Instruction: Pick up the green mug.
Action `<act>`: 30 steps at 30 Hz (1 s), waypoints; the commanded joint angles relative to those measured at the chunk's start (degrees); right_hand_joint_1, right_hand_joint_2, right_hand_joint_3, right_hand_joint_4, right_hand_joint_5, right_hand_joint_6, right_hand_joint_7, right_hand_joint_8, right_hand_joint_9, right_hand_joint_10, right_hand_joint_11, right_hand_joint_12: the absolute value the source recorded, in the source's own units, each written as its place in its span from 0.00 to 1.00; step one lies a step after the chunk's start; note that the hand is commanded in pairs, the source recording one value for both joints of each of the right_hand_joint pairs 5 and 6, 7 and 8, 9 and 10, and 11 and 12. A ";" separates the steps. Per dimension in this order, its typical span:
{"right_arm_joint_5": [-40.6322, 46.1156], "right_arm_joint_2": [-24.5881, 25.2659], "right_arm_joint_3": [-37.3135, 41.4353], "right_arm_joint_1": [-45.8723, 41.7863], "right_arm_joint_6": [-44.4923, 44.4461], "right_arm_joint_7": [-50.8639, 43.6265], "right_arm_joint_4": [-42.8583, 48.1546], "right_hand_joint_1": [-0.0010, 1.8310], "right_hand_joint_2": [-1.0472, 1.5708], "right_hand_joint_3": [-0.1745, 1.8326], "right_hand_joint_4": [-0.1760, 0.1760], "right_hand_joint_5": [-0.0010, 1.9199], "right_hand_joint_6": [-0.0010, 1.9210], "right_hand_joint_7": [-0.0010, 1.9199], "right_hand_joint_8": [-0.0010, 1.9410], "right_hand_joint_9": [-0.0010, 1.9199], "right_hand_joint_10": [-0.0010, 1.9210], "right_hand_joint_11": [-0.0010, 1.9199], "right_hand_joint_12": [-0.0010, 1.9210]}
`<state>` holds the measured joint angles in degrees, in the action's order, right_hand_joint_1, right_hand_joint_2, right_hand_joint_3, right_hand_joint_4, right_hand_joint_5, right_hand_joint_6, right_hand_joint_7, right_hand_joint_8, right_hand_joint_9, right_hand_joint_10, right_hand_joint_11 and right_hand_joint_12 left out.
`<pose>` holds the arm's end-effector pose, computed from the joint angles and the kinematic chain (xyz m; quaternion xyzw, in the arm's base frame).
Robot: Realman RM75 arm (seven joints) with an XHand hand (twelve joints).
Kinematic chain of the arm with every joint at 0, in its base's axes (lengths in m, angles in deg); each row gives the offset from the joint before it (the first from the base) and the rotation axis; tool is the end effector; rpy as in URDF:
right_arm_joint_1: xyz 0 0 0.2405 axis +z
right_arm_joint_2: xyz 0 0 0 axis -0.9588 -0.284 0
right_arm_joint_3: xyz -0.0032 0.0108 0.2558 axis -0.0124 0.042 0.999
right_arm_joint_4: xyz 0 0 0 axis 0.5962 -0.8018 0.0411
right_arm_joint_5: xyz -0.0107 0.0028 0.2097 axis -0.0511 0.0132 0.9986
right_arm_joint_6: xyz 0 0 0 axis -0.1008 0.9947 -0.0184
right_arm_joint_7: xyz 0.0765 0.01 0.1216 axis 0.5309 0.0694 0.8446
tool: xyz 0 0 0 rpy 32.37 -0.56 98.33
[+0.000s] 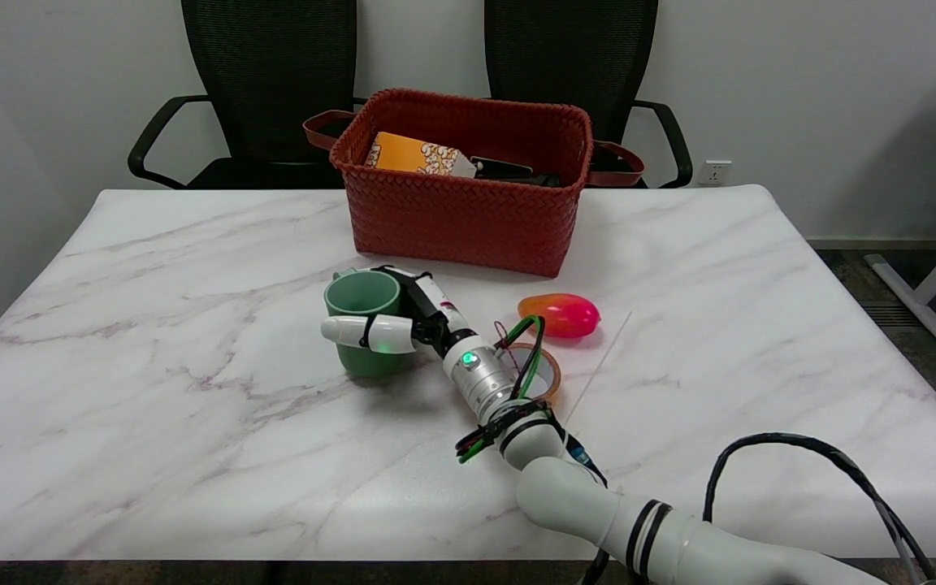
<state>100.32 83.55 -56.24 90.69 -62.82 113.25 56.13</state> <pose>-0.3168 -0.3912 0.1419 0.5763 -0.4794 0.4044 0.5239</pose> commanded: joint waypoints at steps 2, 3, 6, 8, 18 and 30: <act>-0.28 -0.65 0.11 -0.68 -3.95 0.07 3.33 0.54 0.70 0.00 0.50 0.26 0.26 0.47 0.47 0.38 0.38 0.28 0.28; -0.28 -0.88 0.18 -0.70 -4.18 0.07 4.08 0.54 0.70 0.00 0.50 0.26 0.26 0.47 0.47 0.38 0.38 0.29 0.29; -0.28 -1.88 0.26 -0.70 -4.46 0.07 6.22 0.54 0.70 0.00 0.50 0.26 0.26 0.48 0.47 0.39 0.39 0.30 0.30; -0.28 -2.49 0.27 -0.70 -4.46 0.07 7.56 0.54 0.70 0.00 0.50 0.26 0.26 0.48 0.47 0.39 0.39 0.30 0.30; -0.28 -4.96 0.67 -0.56 -4.61 0.07 13.07 0.55 0.70 0.00 0.50 0.26 0.26 0.49 0.49 0.40 0.40 0.31 0.30; -0.71 -7.62 1.29 1.02 -5.34 -0.48 17.29 0.55 0.70 0.00 0.50 0.25 0.25 0.49 0.49 0.40 0.40 0.29 0.29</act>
<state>100.06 79.17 -55.71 90.34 -67.22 113.24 67.40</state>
